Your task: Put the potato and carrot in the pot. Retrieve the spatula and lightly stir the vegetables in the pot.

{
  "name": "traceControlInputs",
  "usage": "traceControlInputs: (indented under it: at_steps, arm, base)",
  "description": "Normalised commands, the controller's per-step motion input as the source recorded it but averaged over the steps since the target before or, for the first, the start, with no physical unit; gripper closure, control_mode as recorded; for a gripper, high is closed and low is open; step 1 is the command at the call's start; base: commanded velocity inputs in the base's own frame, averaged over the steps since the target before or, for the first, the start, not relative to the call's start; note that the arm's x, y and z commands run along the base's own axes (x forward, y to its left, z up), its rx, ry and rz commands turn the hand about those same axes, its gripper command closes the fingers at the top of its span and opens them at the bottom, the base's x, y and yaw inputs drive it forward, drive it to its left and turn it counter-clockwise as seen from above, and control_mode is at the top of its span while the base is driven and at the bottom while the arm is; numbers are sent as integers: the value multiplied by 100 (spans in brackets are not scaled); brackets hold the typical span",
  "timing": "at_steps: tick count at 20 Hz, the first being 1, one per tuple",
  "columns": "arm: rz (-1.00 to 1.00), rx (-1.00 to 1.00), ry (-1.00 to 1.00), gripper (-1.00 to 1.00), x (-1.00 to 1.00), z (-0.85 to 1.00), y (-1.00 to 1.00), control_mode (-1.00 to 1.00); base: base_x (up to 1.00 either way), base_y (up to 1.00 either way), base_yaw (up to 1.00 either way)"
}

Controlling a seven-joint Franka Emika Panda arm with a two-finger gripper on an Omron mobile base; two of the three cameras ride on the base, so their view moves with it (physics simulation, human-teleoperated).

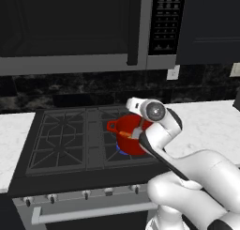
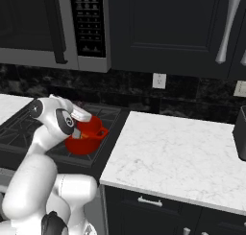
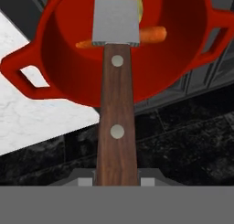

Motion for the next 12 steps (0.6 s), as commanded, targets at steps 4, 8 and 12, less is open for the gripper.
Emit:
traceControlInputs:
  at_steps: [4,8,12]
  arm:
    - [0,0,0,100,17,-30,8,-100]
    - [0,0,-3,100,28,-32,7,-100]
    - [3,0,-14,100,34,-41,14,-100]
  base:
    - [0,0,0]
    - [0,0,0]
    - [0,0,0]
